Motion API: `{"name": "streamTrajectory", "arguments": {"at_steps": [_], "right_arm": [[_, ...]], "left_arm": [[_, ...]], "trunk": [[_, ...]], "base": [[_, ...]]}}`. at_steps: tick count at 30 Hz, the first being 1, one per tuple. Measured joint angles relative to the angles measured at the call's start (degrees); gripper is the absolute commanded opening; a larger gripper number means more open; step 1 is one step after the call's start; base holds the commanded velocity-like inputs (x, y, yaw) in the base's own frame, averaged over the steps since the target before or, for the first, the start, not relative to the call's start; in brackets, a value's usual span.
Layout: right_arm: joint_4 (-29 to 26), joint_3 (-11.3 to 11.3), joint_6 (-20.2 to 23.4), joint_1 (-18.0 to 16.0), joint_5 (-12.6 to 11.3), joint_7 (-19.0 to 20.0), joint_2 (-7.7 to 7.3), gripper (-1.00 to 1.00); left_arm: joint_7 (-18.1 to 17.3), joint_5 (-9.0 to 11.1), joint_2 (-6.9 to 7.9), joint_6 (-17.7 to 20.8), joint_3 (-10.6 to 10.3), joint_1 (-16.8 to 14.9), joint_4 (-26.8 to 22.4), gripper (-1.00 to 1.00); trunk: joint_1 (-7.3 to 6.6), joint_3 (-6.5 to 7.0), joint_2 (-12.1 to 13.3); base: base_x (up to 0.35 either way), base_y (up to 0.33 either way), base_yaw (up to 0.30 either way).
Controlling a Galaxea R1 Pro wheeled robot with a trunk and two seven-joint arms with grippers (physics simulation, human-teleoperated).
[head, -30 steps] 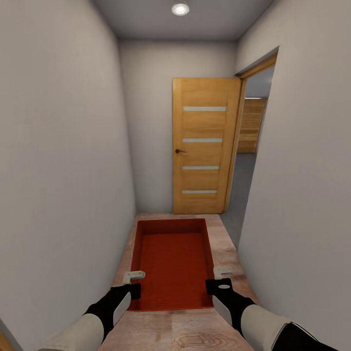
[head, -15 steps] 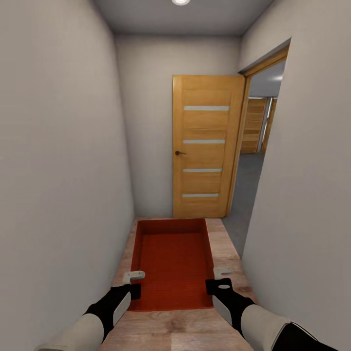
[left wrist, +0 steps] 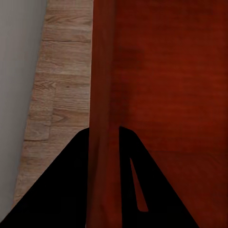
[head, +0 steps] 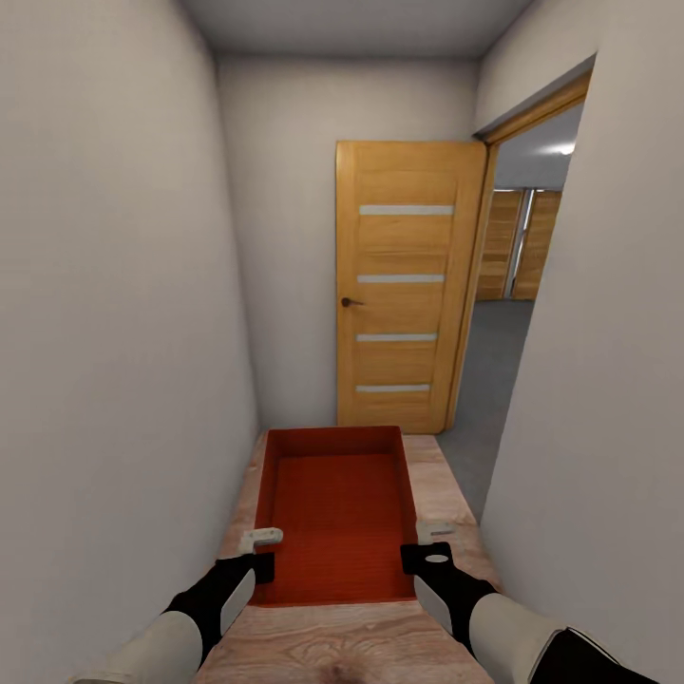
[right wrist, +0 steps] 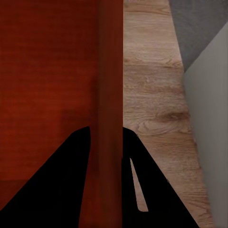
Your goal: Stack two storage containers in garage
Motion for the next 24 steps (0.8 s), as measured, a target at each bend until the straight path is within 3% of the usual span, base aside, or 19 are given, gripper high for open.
{"name": "streamTrajectory", "arguments": {"at_steps": [24], "right_arm": [[0.02,-0.03,0.0,0.0,0.02,0.0,0.0,-1.0]], "left_arm": [[-0.01,-0.12,-0.02,0.02,0.08,0.0,0.0,-1.0]], "trunk": [[0.0,0.0,0.0]], "base": [[0.323,0.0,0.0]]}}
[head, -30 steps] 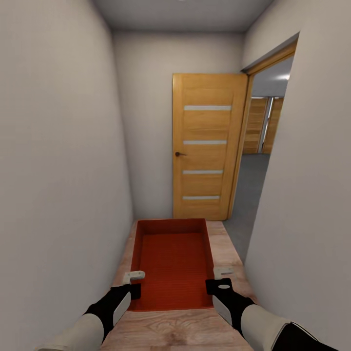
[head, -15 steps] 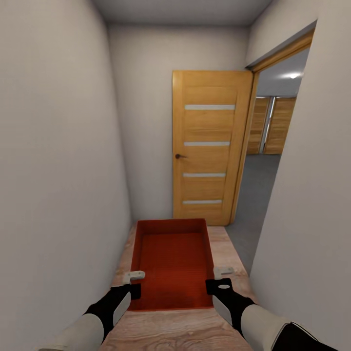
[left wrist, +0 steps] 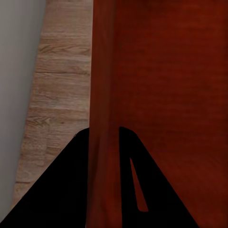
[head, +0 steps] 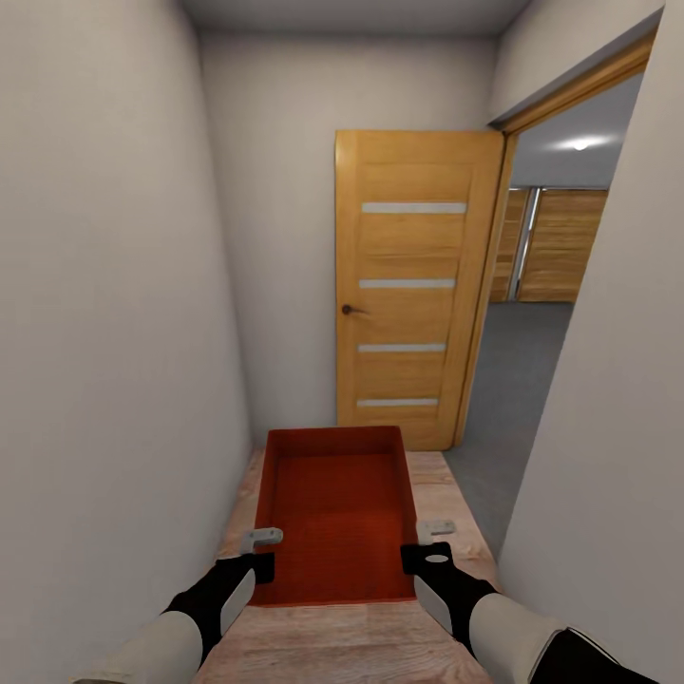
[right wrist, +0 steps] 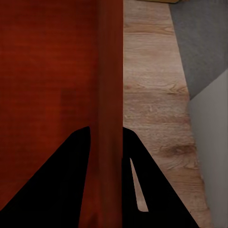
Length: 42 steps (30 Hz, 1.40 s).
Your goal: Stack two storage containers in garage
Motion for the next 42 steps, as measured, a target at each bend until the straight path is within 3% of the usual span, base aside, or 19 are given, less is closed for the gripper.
{"name": "streamTrajectory", "arguments": {"at_steps": [42], "right_arm": [[-0.01,0.03,0.0,0.0,-0.03,0.0,0.0,-1.0]], "left_arm": [[0.02,0.11,0.02,-0.01,-0.08,0.0,0.0,-1.0]], "trunk": [[0.0,0.0,0.0]], "base": [[0.323,0.0,0.0]]}}
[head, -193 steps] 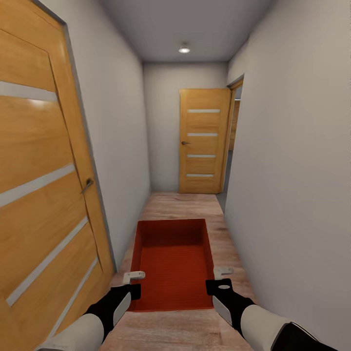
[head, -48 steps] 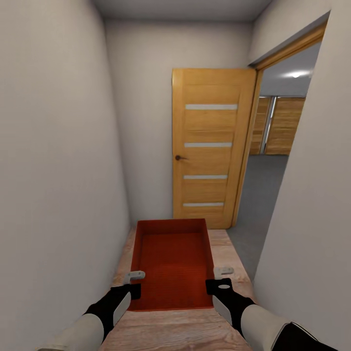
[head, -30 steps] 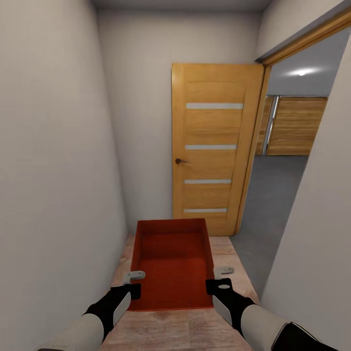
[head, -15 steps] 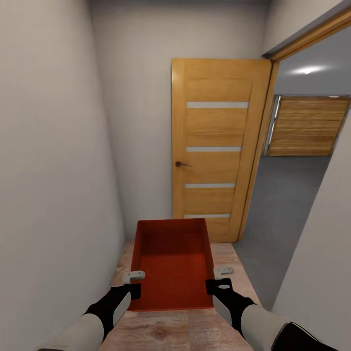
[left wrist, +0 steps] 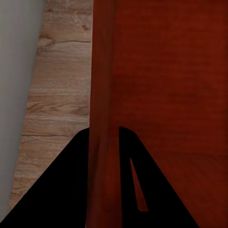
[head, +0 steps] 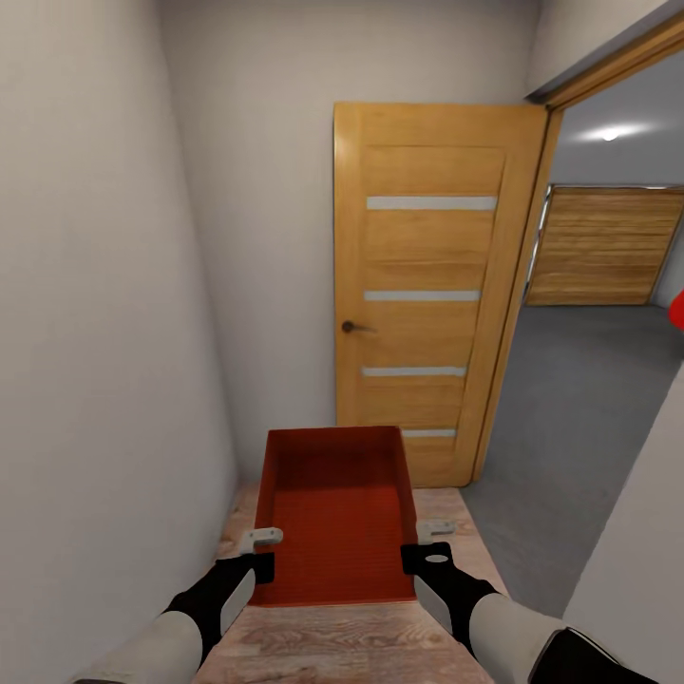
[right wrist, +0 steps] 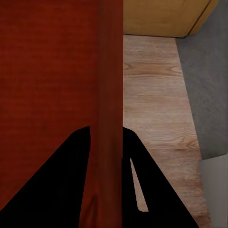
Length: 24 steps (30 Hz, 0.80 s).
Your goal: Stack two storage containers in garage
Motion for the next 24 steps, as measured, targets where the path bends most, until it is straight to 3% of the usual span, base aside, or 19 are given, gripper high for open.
{"name": "streamTrajectory", "arguments": {"at_steps": [13,24], "right_arm": [[-0.01,-0.02,0.0,0.0,0.02,0.0,0.0,-1.0],[-0.01,-0.1,-0.01,0.0,0.06,0.04,0.0,-1.0]], "left_arm": [[-0.04,-0.09,0.0,-0.01,0.06,0.0,0.0,-1.0],[-0.05,-0.17,0.0,0.09,0.08,0.0,-0.09,-1.0]], "trunk": [[0.0,0.0,0.0],[0.03,0.0,0.01]], "base": [[0.321,0.0,0.0],[0.049,0.0,0.0]]}}
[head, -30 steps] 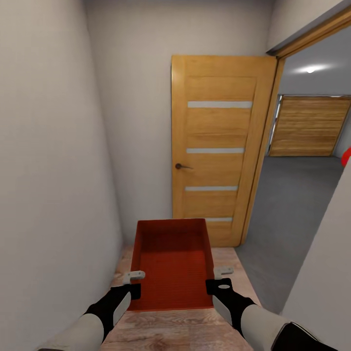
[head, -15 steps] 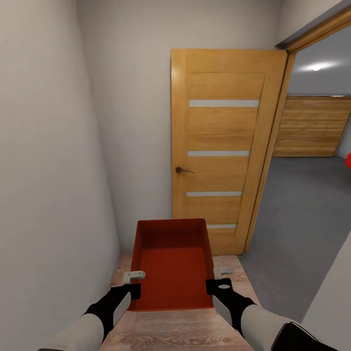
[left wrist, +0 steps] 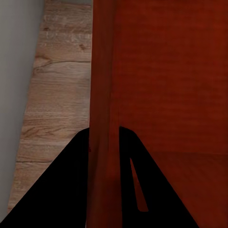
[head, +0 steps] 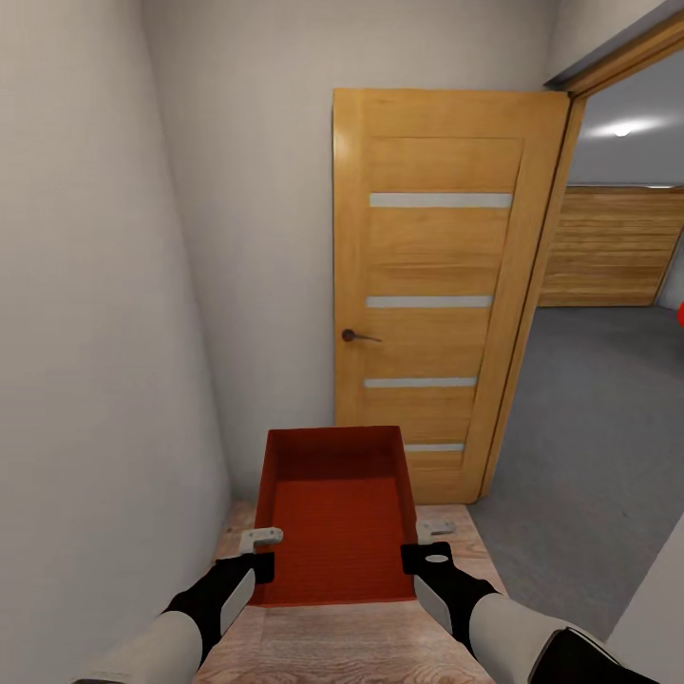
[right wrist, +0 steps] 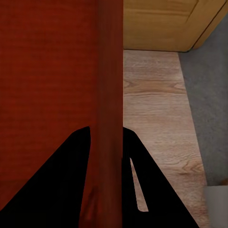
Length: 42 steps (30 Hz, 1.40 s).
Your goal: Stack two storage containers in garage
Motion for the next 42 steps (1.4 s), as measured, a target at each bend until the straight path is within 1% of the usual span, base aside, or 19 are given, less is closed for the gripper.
{"name": "streamTrajectory", "arguments": {"at_steps": [20,42], "right_arm": [[0.14,-0.03,0.02,0.0,-0.06,-0.01,0.05,-1.0],[0.31,-0.12,0.04,0.01,-0.04,0.05,0.07,-1.0]], "left_arm": [[0.06,0.03,0.0,0.14,-0.09,-0.01,0.0,-1.0],[0.07,-0.22,-0.06,0.29,0.03,-0.01,0.02,-1.0]], "trunk": [[0.0,0.0,0.0],[0.0,0.0,0.0]], "base": [[0.0,0.0,-0.011],[0.001,0.0,-0.278]]}}
